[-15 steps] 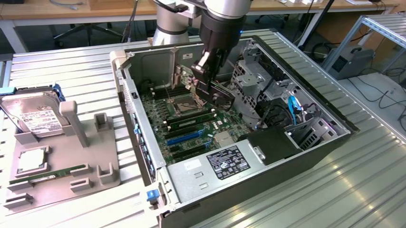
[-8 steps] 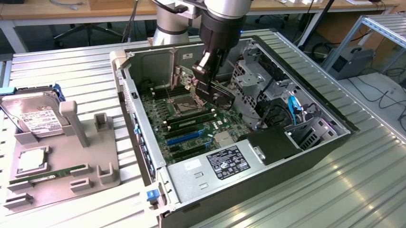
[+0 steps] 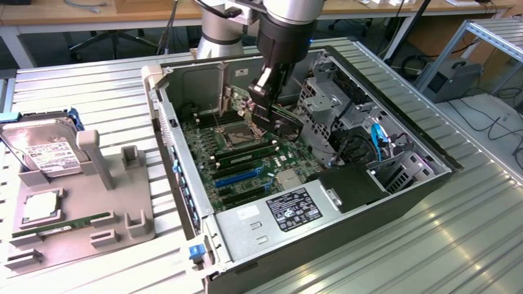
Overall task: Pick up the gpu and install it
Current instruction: 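Insert the gpu into the slot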
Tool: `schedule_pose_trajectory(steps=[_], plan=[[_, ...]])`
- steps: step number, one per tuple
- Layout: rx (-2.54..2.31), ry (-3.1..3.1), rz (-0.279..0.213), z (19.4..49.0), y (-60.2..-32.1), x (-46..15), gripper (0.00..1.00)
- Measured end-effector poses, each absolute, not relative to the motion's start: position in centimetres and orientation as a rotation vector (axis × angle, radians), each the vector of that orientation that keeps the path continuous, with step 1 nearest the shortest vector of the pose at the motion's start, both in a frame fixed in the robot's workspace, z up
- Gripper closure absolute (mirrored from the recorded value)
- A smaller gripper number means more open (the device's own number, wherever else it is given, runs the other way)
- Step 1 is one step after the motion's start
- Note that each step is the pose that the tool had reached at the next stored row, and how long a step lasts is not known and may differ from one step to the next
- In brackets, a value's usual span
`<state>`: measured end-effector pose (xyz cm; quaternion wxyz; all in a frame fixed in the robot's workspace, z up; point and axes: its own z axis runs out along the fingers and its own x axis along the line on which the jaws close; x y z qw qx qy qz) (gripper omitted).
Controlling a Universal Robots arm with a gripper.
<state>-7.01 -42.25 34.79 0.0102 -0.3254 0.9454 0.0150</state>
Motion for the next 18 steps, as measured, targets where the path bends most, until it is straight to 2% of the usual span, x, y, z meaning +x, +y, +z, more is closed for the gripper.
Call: schedule_pose_trajectory(steps=[18], plan=[[-1.117, 2.915, 0.048, 34.77, -42.25, -7.0, 0.73]])
